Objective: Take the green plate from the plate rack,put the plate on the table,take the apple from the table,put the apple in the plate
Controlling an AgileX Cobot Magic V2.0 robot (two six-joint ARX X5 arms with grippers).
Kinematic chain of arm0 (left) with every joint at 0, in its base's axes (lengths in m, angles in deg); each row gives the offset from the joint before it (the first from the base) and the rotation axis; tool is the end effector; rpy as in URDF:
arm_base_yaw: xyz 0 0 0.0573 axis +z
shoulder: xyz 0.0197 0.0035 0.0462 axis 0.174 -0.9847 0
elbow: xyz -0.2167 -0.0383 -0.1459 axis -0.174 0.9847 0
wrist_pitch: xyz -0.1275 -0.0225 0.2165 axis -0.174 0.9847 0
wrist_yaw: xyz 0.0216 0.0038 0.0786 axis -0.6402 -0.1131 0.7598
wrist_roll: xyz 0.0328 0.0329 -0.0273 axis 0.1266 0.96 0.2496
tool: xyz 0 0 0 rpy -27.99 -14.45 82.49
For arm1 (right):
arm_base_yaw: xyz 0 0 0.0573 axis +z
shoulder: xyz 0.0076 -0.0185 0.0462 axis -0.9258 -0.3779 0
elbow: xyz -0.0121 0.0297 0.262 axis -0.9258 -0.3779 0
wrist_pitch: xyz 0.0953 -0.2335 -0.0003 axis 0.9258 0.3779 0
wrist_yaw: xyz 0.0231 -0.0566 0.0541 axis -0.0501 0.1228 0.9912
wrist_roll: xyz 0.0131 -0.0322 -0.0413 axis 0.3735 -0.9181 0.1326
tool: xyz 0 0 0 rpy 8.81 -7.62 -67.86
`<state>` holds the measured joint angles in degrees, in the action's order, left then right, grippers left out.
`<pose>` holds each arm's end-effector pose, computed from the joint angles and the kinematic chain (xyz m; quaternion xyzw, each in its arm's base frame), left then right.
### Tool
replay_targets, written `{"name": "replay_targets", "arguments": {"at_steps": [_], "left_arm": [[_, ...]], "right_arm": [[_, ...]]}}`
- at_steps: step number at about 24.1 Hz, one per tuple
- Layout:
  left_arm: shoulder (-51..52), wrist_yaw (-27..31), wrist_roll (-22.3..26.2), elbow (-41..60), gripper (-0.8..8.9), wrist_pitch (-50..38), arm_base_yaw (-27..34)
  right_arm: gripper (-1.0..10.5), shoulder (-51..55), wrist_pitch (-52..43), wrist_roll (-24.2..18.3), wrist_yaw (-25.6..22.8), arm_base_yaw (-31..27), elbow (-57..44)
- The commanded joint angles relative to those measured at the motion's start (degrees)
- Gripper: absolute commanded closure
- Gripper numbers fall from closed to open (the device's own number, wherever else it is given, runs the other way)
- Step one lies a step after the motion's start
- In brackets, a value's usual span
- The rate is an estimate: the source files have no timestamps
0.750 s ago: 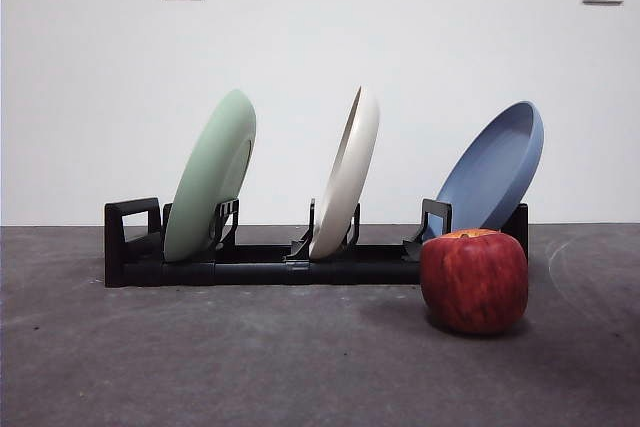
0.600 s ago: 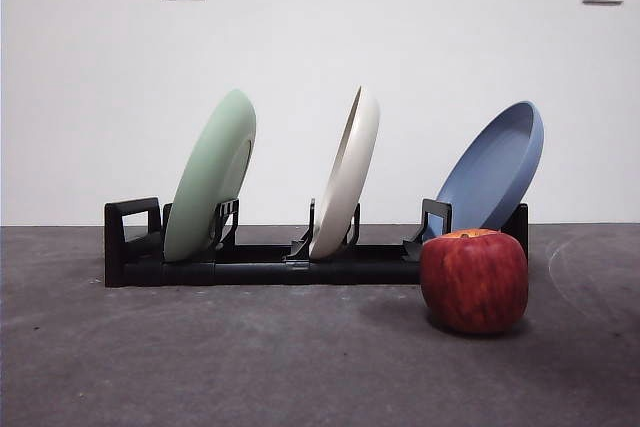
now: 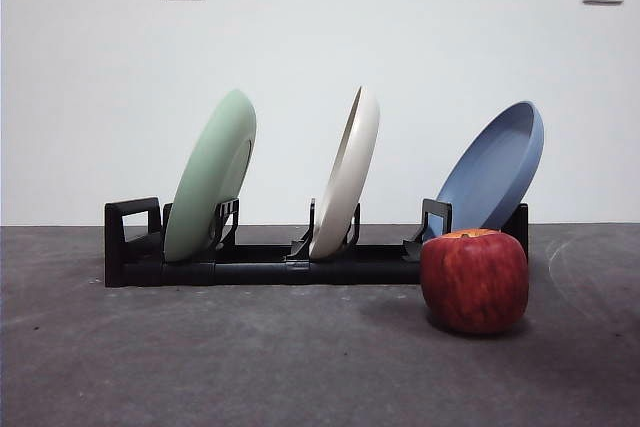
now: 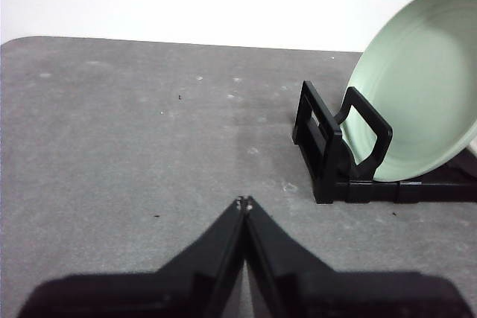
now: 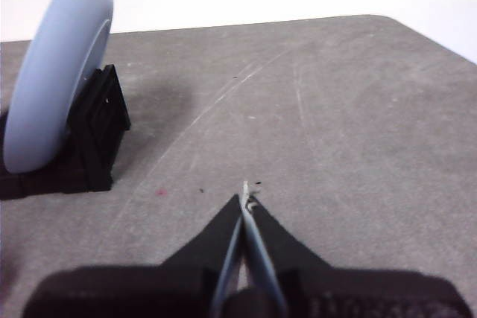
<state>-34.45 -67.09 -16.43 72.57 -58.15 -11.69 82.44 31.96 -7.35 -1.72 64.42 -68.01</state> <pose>0.0966 -0.0027 0.1541 -0.0519 0.0730 -0.0077 0.9959 0.0954 -0.0065 0.1521 0.0138 0.0858 -0.0459 0.9952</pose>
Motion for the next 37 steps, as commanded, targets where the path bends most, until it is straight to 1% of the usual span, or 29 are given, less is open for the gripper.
{"name": "replay_targets", "arguments": {"at_steps": [1, 2, 4, 5, 8, 12, 17, 19, 21, 24, 27, 30, 32, 34, 37], "left_arm": [[-0.02, -0.46, -6.12, 0.46, 8.17, -0.59, 0.13], [-0.02, -0.85, -8.46, 0.46, 8.17, -0.48, 0.13], [-0.02, -1.03, -11.13, 0.46, 8.17, -0.24, 0.13], [-0.02, -1.09, -12.39, 0.46, 8.17, -0.09, 0.13], [-0.02, -2.34, -15.21, 0.46, 8.17, 0.96, 0.13], [-0.02, -2.32, -19.26, 0.46, 8.17, 0.96, 0.11], [-0.02, -5.99, -19.41, 0.22, 8.17, 0.9, 0.11], [-0.02, -6.6, -21.44, -0.07, 8.17, 0.5, 0.11], [-0.02, -7.02, -24.09, -0.68, 8.18, 0.04, 0.11], [-0.02, -9.09, -24.52, -3.28, 8.2, 0.09, 0.11], [-0.9, -10.73, -24.5, -7.21, 8.2, 0.11, 0.11], [-3.72, -11.78, -24.26, -12.22, 8.21, 0.37, 0.11], [-6.67, -13.53, -23.47, -16.17, 8.2, 0.77, 0.11], [-10.08, -15.15, -23.21, -20.13, 8.2, 1.07, 0.09], [-16.48, -20.79, -23.17, -26.86, 8.2, 1.4, 0.09]], "right_arm": [[9.5, 0.07, 0.24, 7.98, 0.96, 0.09, -0.17], [9.5, 0.04, 0.68, 11.52, 1.64, 0.09, -0.09], [9.5, 0.04, 0.63, 17.35, 3.1, 0.09, -0.04], [9.5, 0.04, 0.63, 19.34, 4.02, 0.09, -0.04], [9.5, 0.04, 0.39, 22.05, 6.8, 0.09, -0.04], [9.5, 0.04, 0.37, 22.4, 7.19, 0.09, -0.04], [9.5, 0.04, 0.24, 22.88, 7.5, 0.09, -0.02], [9.5, 0.04, 0.24, 23.74, 8.0, 0.09, 0.24], [9.5, 0.04, 0.22, 25.38, 9.11, 0.09, 1.01], [9.6, -0.2, 0.46, 25.81, 11.45, 0.09, 3.85], [9.6, -2.03, 1.29, 25.77, 12.68, 0.09, 8.68], [9.6, -6.21, 3.45, 25.27, 13.59, 0.09, 15.26], [9.6, -10.32, 5.46, 24.41, 16.04, 0.09, 20.5], [9.6, -14.67, 7.74, 22.62, 18.88, 0.09, 25.81], [9.6, -22.05, 12.68, 19.61, 23.8, 0.09, 34.58]]}}
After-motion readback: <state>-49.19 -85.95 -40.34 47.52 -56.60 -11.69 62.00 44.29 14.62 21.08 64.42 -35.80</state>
